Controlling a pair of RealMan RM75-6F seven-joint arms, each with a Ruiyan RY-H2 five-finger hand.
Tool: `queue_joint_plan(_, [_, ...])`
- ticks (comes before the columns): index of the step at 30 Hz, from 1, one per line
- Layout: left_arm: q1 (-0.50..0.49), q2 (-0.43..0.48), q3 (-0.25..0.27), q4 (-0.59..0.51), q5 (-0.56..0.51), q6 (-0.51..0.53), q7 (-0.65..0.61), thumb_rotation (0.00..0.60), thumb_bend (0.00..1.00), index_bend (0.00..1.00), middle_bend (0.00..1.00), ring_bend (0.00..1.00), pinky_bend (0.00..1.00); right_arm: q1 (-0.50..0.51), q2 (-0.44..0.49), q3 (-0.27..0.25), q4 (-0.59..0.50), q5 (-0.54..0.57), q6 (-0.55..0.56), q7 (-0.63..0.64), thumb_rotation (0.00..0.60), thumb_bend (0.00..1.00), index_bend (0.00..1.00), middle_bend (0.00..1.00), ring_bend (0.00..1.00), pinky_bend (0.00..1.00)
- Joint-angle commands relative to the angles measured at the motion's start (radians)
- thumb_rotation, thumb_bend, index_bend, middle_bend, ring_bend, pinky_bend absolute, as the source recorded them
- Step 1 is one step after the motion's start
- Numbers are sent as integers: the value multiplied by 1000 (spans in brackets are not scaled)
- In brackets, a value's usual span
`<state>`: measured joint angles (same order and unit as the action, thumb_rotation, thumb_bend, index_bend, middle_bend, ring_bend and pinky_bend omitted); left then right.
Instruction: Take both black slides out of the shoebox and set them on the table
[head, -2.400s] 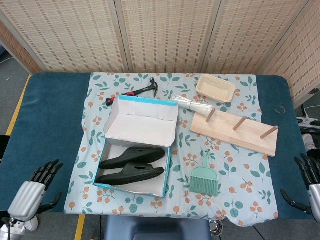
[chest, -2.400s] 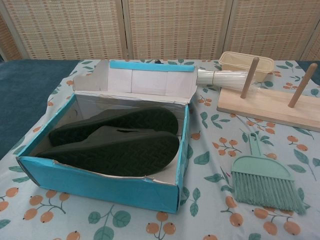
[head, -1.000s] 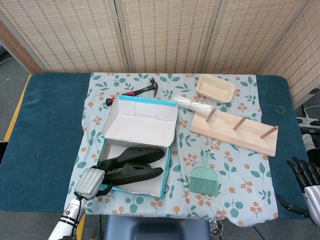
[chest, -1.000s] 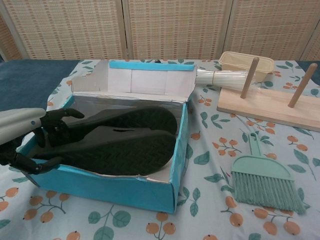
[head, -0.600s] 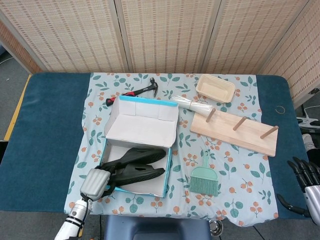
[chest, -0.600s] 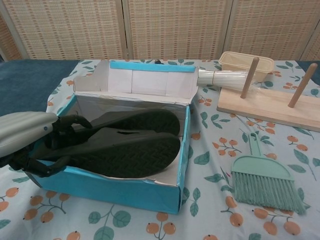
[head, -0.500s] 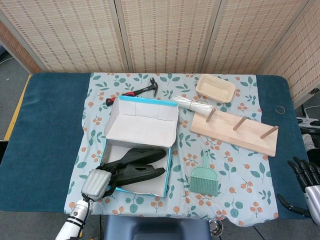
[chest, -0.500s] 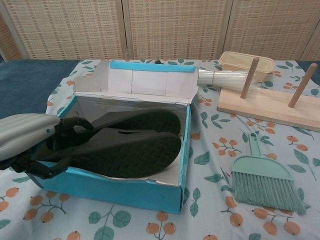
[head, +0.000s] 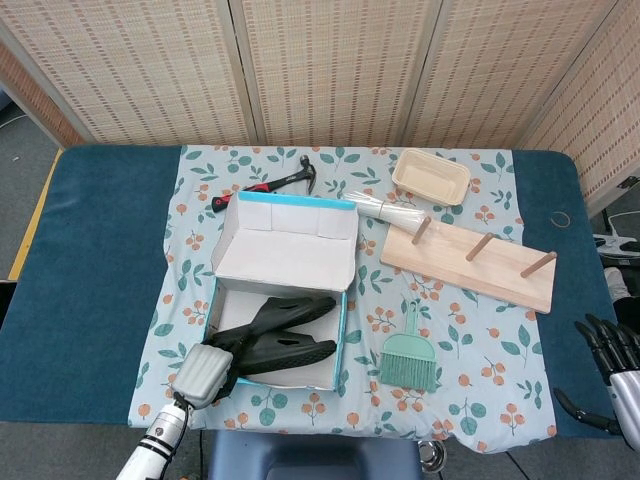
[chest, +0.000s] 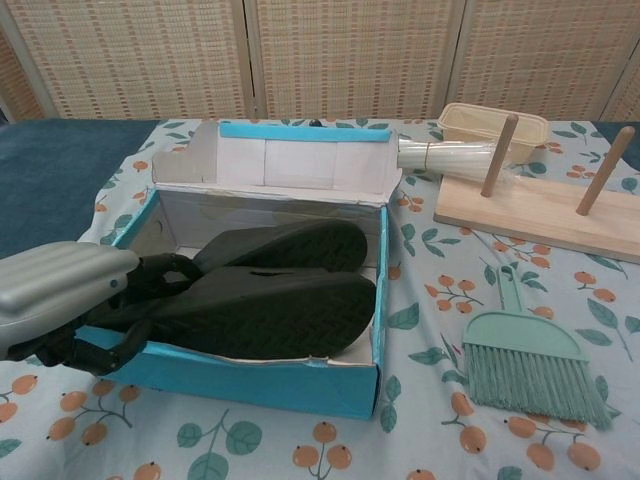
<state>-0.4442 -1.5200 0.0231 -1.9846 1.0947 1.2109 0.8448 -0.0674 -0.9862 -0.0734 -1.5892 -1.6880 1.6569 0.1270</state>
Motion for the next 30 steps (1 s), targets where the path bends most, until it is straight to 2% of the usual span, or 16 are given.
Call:
queue_joint_plan(1, [-11,7,-2,-11,-28,-19,-9,600,378,191,205,502,354,0,0,1,-1,-1,-2,-1,381,217,0,0,0,0])
queue_joint_plan(6, [-32,24,-16,-29,-73,-41,-27,600,382,214,211,502,315,0,0,2,-1,-1,-8,-1,381,217,0,0,0,0])
queue_joint_plan(15, [-113,86,-97,-64,-223,-120,-87,600,381,214,221,500,314,0,-2,4,-4,-2,-18,-9,381,217,0,0,0,0])
queue_joint_plan(30, [-270,171,-127,-112,-425,-205,-87,600,381,207,220,500,314,0,-2,7,-11,3,-30,-18,381,217,0,0,0,0])
